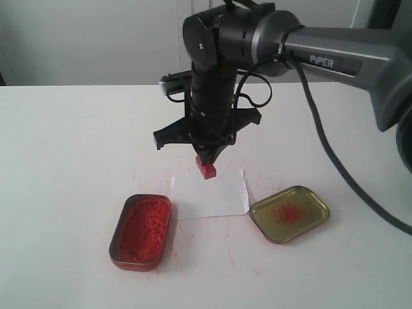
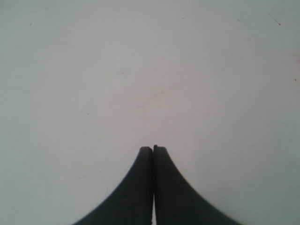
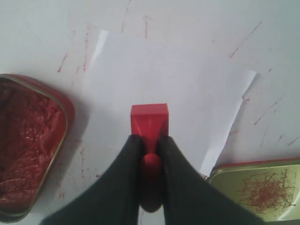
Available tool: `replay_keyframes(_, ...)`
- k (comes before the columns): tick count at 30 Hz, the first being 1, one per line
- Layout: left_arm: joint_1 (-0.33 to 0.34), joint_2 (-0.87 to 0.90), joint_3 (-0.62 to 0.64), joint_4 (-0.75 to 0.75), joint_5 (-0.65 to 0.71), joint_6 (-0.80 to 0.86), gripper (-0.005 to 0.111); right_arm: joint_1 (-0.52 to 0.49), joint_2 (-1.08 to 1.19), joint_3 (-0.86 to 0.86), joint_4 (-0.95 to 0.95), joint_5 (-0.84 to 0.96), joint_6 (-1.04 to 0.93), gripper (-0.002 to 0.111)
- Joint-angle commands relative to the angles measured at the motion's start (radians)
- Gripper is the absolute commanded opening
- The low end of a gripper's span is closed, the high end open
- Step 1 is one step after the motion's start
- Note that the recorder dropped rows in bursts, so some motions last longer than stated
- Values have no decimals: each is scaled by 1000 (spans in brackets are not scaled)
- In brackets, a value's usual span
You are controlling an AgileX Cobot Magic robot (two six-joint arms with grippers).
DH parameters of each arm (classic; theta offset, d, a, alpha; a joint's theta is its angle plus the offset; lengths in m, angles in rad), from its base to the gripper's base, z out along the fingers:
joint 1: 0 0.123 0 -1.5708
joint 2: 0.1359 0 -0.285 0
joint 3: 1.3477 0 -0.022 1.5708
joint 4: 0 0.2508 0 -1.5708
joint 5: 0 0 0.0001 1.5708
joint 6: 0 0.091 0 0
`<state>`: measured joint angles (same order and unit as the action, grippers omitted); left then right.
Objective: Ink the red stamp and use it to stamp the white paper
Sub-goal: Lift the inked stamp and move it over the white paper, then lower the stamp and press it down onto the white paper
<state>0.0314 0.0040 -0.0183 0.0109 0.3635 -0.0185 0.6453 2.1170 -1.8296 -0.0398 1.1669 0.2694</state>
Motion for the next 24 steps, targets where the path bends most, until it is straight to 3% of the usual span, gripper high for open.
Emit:
replay_keyframes(1, -8, -4, 7, -3, 0, -3, 0, -26, -10, 52, 24, -79, 5, 0)
replay_keyframes(9, -8, -4, 7, -3, 0, -3, 0, -26, -10, 135, 29, -179, 73, 0)
replay_keyframes(24, -8, -4, 7, -3, 0, -3, 0, 28, 44, 133, -62, -153, 205, 0)
